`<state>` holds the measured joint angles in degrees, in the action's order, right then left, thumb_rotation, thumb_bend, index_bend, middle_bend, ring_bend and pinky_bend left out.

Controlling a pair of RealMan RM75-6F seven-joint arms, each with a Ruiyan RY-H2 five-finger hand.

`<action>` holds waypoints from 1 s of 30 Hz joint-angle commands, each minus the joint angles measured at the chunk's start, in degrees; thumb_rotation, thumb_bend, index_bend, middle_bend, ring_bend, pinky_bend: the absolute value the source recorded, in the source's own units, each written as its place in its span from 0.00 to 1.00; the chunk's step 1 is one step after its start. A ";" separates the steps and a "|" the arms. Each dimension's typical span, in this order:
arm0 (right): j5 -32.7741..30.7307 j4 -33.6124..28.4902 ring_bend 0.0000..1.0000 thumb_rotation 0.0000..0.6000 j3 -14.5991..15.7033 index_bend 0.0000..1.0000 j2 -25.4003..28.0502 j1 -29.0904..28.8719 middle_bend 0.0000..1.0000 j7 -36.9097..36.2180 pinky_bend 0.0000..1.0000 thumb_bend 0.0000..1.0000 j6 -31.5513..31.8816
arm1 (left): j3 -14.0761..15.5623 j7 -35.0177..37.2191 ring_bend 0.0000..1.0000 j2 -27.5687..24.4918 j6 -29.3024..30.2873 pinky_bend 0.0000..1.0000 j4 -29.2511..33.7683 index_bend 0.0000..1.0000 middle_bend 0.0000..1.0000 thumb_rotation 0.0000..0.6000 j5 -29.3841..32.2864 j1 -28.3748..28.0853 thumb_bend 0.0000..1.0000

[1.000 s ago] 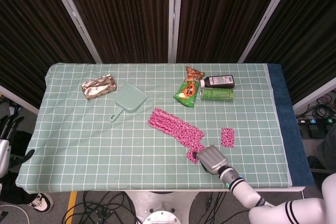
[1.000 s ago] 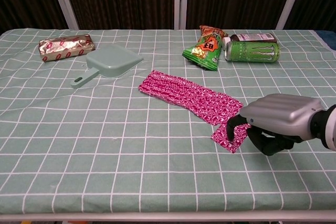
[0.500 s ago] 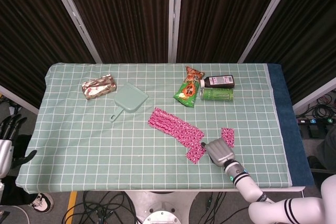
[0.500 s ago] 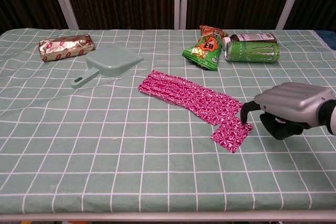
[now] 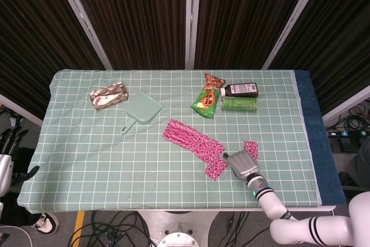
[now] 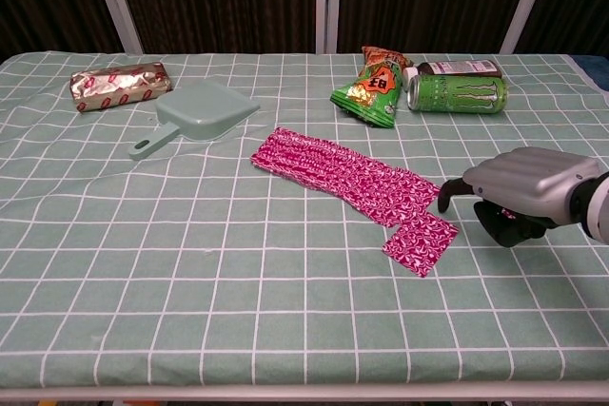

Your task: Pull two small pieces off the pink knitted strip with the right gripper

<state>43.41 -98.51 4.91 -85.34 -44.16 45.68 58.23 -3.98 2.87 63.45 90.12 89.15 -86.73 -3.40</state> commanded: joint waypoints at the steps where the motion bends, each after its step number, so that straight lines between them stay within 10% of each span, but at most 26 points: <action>1: 0.26 -0.08 0.89 1.00 0.22 0.23 -0.12 0.16 0.90 -0.09 0.80 1.00 -0.03 | 0.01 0.04 0.04 -0.06 0.06 0.23 0.02 0.11 0.07 1.00 -0.01 0.04 0.14; 30: 3.50 -5.94 0.89 1.00 1.00 0.23 -0.68 -0.56 0.90 0.24 0.80 1.00 -0.97 | -0.34 0.86 0.04 -0.54 0.56 0.23 -0.08 0.11 0.07 1.00 0.20 0.31 0.14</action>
<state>46.80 -104.25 5.87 -86.01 -44.66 45.82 57.21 -4.32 3.72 62.91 90.68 89.06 -86.53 -3.10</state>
